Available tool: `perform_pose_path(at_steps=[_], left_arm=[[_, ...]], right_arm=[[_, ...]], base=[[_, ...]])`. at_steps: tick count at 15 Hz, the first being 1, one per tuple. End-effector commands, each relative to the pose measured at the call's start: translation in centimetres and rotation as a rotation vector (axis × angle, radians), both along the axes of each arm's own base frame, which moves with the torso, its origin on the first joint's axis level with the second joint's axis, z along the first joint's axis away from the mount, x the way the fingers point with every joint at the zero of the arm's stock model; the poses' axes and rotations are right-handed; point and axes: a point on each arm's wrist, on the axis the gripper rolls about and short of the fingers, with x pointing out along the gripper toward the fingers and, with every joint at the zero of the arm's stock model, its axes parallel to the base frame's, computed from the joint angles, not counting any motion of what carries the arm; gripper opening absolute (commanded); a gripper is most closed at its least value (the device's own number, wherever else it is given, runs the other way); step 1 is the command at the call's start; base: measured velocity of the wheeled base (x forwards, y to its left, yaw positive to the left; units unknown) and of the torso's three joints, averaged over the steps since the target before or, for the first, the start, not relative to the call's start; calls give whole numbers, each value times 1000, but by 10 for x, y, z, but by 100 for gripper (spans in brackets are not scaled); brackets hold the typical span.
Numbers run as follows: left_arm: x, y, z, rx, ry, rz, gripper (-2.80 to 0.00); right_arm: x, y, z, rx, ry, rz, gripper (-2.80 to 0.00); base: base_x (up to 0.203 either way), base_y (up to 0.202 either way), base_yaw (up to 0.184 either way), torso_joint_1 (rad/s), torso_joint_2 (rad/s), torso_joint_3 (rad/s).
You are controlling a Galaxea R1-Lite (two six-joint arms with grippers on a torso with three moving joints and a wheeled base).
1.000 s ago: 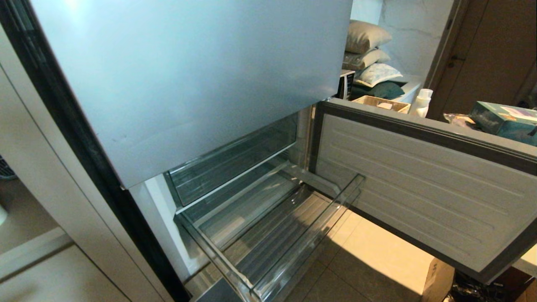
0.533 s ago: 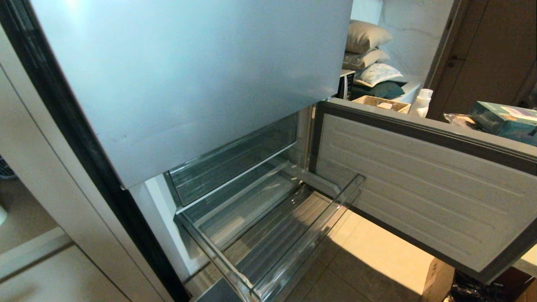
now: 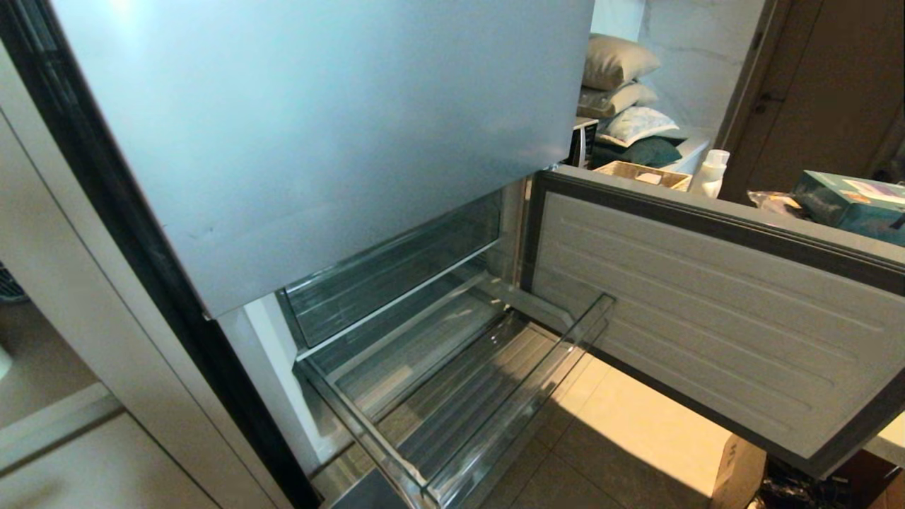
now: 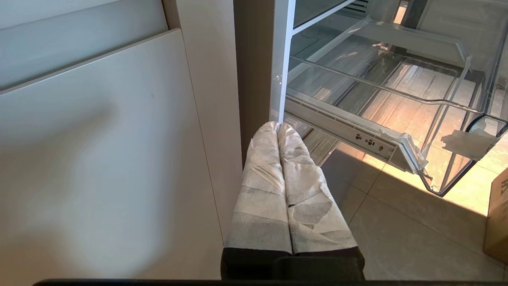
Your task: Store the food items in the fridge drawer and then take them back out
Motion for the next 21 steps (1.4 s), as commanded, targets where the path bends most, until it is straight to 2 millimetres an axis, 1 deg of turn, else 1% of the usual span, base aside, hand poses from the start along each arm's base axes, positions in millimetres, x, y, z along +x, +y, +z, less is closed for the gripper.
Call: perform_pose_path(at_steps=[1, 3, 5, 6, 8, 10, 11, 12, 13, 15, 17, 18, 19, 21], left_arm=[[0, 0, 0, 0, 2, 0, -280], [0, 0, 0, 0, 1, 0, -280], [0, 0, 0, 0, 3, 0, -280], [0, 0, 0, 0, 2, 0, -280], [0, 0, 0, 0, 3, 0, -280], [0, 0, 0, 0, 3, 0, -280], [0, 0, 0, 0, 3, 0, -280], [0, 0, 0, 0, 3, 0, -280], [0, 0, 0, 0, 3, 0, -280], [0, 0, 0, 0, 2, 0, -280], [0, 0, 0, 0, 3, 0, -280], [0, 0, 0, 0, 3, 0, -280], [0, 0, 0, 0, 2, 0, -280], [0, 0, 0, 0, 2, 0, -280]], right_arm=[[0, 0, 3, -6, -6, 1, 0], [-1, 1, 7, -12, -10, 1, 0], [-3, 3, 18, -23, -20, 0, 0], [-5, 6, 28, -29, -25, 0, 0], [-12, 16, 53, -49, -41, 0, 0], [-24, 31, 81, -76, -61, -1, 0], [-31, 40, 92, -83, -67, -3, 0], [-38, 49, 106, -101, -81, -7, -280], [-46, 57, 116, -113, -90, -14, -280], [-67, 71, 144, -160, -128, -46, -280], [-88, 89, 175, -223, -181, -75, -280], [-98, 100, 190, -257, -207, -85, -280], [-110, 116, 209, -309, -242, -92, -280], [-131, 147, 238, -403, -303, -113, -280]], base=[[0, 0, 0, 0, 0, 0], [0, 0, 0, 0, 0, 0], [0, 0, 0, 0, 0, 0], [0, 0, 0, 0, 0, 0], [0, 0, 0, 0, 0, 0], [0, 0, 0, 0, 0, 0], [0, 0, 0, 0, 0, 0], [0, 0, 0, 0, 0, 0], [0, 0, 0, 0, 0, 0], [0, 0, 0, 0, 0, 0], [0, 0, 0, 0, 0, 0], [0, 0, 0, 0, 0, 0], [0, 0, 0, 0, 0, 0], [0, 0, 0, 0, 0, 0]])
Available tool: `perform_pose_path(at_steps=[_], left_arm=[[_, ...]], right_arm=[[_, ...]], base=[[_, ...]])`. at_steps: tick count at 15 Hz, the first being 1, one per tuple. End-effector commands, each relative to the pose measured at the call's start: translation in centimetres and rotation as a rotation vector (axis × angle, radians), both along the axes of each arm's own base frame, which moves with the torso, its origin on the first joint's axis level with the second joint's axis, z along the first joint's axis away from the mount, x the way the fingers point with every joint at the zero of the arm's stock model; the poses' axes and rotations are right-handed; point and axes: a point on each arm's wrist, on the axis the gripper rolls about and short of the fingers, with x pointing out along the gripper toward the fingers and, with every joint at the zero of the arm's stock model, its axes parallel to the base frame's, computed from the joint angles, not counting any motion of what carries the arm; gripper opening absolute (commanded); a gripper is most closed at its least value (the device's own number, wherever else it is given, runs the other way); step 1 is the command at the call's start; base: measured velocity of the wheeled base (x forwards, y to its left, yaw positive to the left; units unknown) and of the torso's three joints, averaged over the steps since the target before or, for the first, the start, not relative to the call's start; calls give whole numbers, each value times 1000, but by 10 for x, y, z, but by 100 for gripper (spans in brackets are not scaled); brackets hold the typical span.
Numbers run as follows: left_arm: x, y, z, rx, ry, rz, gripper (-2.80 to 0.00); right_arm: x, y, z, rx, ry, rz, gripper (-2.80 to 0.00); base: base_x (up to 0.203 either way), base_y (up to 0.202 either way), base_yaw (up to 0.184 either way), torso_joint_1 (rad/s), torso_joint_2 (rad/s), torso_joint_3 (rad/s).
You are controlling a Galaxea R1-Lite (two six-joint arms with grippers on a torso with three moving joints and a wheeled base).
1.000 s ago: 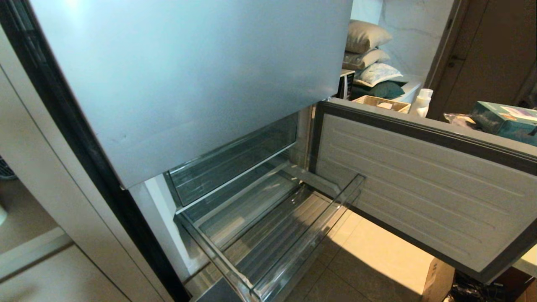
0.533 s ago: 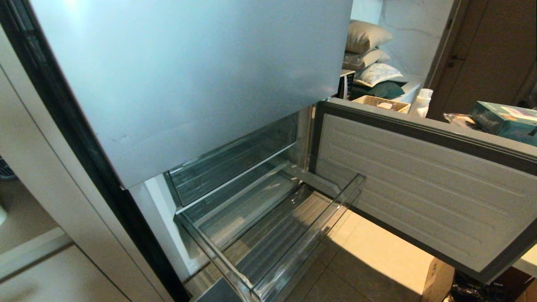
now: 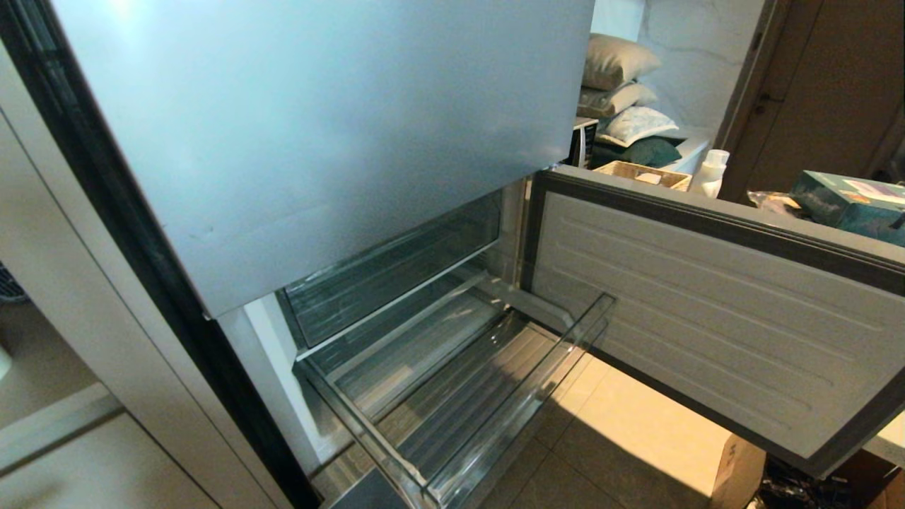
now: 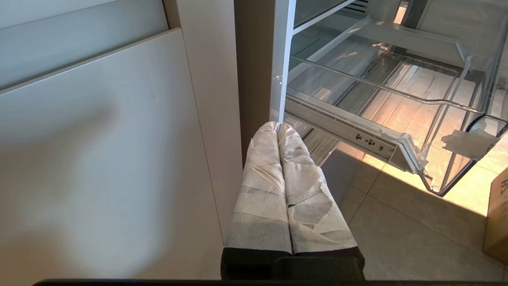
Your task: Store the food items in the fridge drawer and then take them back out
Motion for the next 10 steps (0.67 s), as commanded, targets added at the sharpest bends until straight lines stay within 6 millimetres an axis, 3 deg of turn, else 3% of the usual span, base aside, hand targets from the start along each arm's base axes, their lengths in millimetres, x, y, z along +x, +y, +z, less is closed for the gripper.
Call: perform_pose_path(at_steps=[1, 5, 10], left_arm=[[0, 0, 0, 0, 3, 0, -280], [0, 0, 0, 0, 3, 0, -280], [0, 0, 0, 0, 2, 0, -280]], right_arm=[[-33, 54, 57, -193, -122, -18, -280], [-53, 124, 93, -354, -263, 54, -280], [-53, 224, 96, -336, -347, 531, -280]], base=[[0, 0, 0, 0, 0, 0], [0, 0, 0, 0, 0, 0], [0, 0, 0, 0, 0, 0]])
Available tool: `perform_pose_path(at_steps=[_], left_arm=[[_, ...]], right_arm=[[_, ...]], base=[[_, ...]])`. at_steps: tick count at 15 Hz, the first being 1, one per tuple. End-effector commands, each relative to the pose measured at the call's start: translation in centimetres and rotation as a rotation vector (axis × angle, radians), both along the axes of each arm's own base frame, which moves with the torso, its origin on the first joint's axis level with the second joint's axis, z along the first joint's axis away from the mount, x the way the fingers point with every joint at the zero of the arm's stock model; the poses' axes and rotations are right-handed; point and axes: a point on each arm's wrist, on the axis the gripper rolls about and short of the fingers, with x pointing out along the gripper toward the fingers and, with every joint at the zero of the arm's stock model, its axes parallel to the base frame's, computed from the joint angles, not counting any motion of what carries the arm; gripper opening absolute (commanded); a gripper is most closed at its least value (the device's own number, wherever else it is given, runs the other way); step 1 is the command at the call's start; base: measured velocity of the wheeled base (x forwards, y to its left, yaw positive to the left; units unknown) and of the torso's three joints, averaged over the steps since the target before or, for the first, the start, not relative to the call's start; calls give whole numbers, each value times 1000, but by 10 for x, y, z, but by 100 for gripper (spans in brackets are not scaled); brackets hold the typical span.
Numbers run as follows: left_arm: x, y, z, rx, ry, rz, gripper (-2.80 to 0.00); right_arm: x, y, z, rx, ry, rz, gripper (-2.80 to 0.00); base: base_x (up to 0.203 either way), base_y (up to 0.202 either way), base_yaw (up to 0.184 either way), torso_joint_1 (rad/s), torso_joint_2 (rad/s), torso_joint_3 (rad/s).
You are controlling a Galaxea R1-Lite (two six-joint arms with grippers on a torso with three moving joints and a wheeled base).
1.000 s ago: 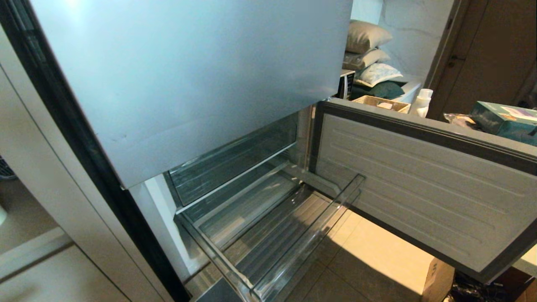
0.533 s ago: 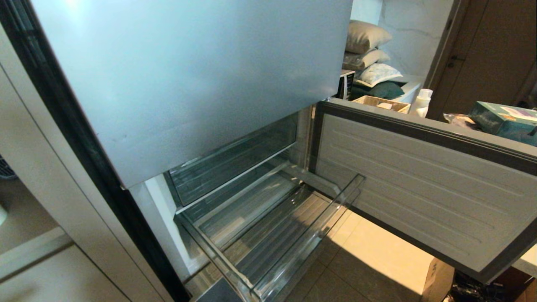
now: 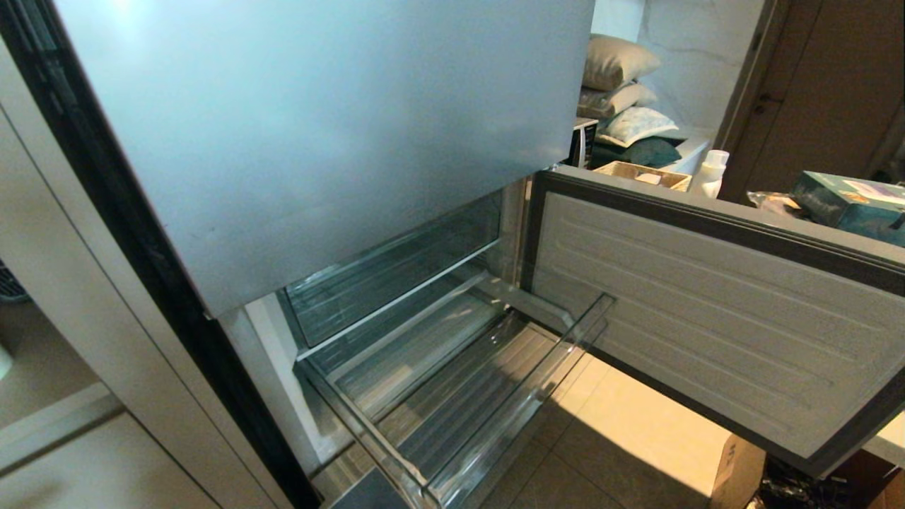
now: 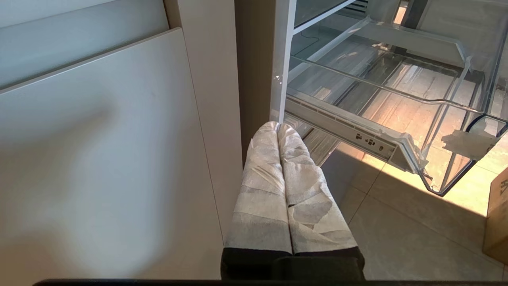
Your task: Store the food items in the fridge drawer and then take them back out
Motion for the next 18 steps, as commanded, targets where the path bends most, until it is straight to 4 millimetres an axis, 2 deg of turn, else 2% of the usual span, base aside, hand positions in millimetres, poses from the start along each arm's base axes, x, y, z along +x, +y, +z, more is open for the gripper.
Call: perform_pose_path(at_steps=[1, 3, 4, 7, 13, 18], left_arm=[[0, 0, 0, 0, 3, 0, -280], [0, 0, 0, 0, 3, 0, -280], [0, 0, 0, 0, 3, 0, -280], [0, 0, 0, 0, 3, 0, -280], [0, 0, 0, 0, 3, 0, -280], [0, 0, 0, 0, 3, 0, -280]], right_arm=[[-24, 45, 0, -4, -4, 229, -280], [-27, 64, -18, 2, 110, 326, -280], [-22, 71, -37, -2, 208, 345, -280], [13, 88, -87, 30, 440, 351, -280], [67, 109, -168, 161, 708, 372, -280], [101, 122, -214, 257, 827, 432, -280]], base=[[0, 0, 0, 0, 0, 0], [0, 0, 0, 0, 0, 0], [0, 0, 0, 0, 0, 0], [0, 0, 0, 0, 0, 0], [0, 0, 0, 0, 0, 0], [0, 0, 0, 0, 0, 0]])
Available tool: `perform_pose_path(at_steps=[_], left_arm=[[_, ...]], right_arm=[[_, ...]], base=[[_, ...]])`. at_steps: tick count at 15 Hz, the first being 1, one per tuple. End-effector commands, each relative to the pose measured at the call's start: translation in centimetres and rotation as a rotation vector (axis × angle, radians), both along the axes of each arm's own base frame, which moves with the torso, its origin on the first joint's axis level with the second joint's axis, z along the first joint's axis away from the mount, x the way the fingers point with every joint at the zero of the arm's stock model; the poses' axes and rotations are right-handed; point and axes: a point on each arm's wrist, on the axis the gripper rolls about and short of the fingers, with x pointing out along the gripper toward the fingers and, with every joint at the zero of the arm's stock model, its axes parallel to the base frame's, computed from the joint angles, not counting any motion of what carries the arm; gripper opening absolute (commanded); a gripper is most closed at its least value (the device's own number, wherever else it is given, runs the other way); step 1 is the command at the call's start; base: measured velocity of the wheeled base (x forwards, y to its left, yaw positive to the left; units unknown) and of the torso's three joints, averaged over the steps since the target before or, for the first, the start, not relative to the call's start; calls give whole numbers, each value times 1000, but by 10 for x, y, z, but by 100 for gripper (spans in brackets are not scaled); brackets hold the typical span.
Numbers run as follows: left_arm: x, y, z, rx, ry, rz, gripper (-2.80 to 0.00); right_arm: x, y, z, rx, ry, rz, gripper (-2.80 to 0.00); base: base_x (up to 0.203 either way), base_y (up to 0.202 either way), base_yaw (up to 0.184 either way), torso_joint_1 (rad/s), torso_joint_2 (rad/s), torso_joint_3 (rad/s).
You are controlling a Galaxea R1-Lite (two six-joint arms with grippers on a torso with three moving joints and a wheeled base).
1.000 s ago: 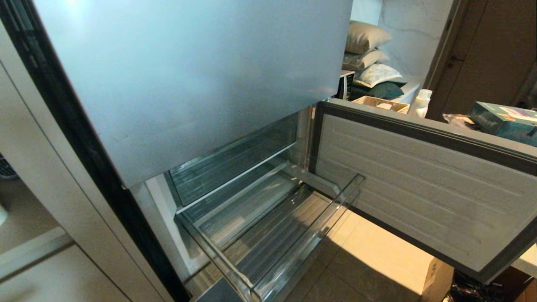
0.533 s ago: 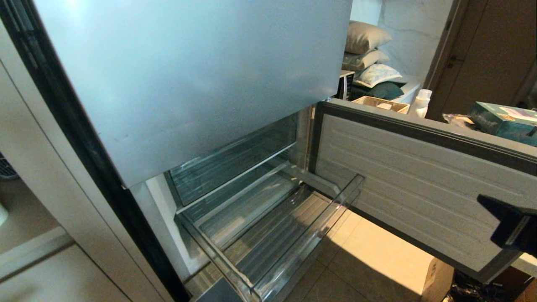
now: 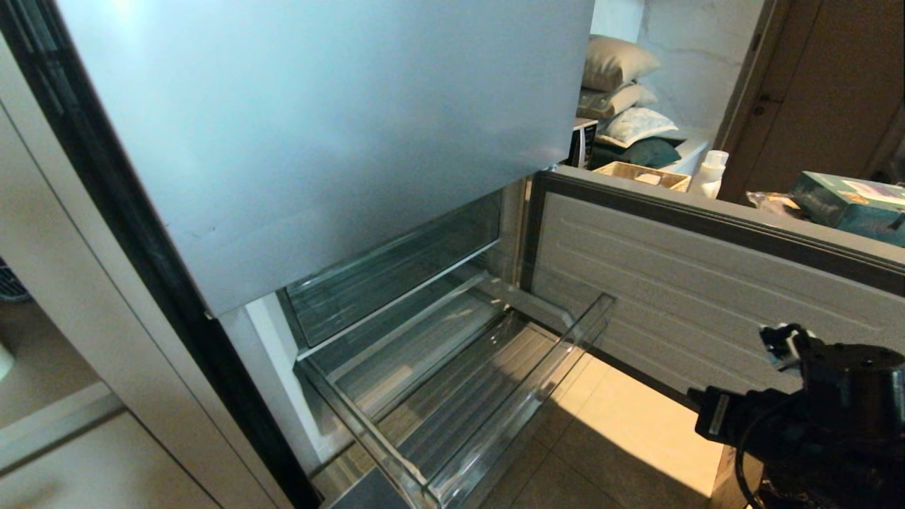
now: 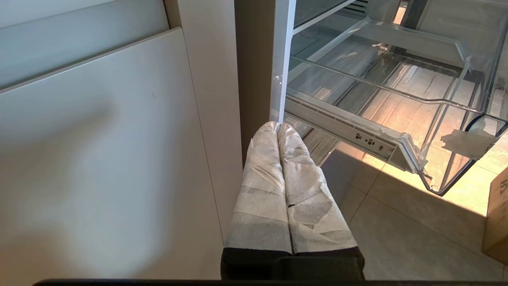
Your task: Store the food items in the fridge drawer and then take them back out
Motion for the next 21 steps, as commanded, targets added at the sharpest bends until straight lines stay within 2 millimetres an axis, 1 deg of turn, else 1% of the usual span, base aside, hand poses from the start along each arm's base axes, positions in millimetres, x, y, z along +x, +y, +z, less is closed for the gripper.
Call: perform_pose_path(at_steps=[1, 3, 6, 8, 10, 12, 15, 16, 17, 21], left_arm=[[0, 0, 0, 0, 3, 0, -280], [0, 0, 0, 0, 3, 0, -280], [0, 0, 0, 0, 1, 0, -280], [0, 0, 0, 0, 3, 0, -280], [0, 0, 0, 0, 3, 0, -280], [0, 0, 0, 0, 3, 0, -280], [0, 0, 0, 0, 3, 0, -280], [0, 0, 0, 0, 3, 0, -280], [0, 0, 0, 0, 3, 0, -280], [0, 0, 0, 0, 3, 0, -280]], right_arm=[[21, 7, -35, -5, 108, 20, -280], [35, 10, -44, 16, 124, 38, -280], [61, 8, -57, 56, 150, 67, -280], [76, 11, -62, 75, 149, 86, -280], [102, 19, -69, 89, 129, 101, -280], [122, 27, -74, 111, 106, 107, -280], [152, 48, -73, 175, 44, 118, -280], [164, 58, -73, 186, 16, 132, -280], [171, 68, -77, 191, 7, 146, -280], [212, 110, -70, 232, -133, 181, -280]], base=[[0, 0, 0, 0, 0, 0], [0, 0, 0, 0, 0, 0], [0, 0, 0, 0, 0, 0], [0, 0, 0, 0, 0, 0], [0, 0, 0, 0, 0, 0], [0, 0, 0, 0, 0, 0], [0, 0, 0, 0, 0, 0], [0, 0, 0, 0, 0, 0], [0, 0, 0, 0, 0, 0], [0, 0, 0, 0, 0, 0]])
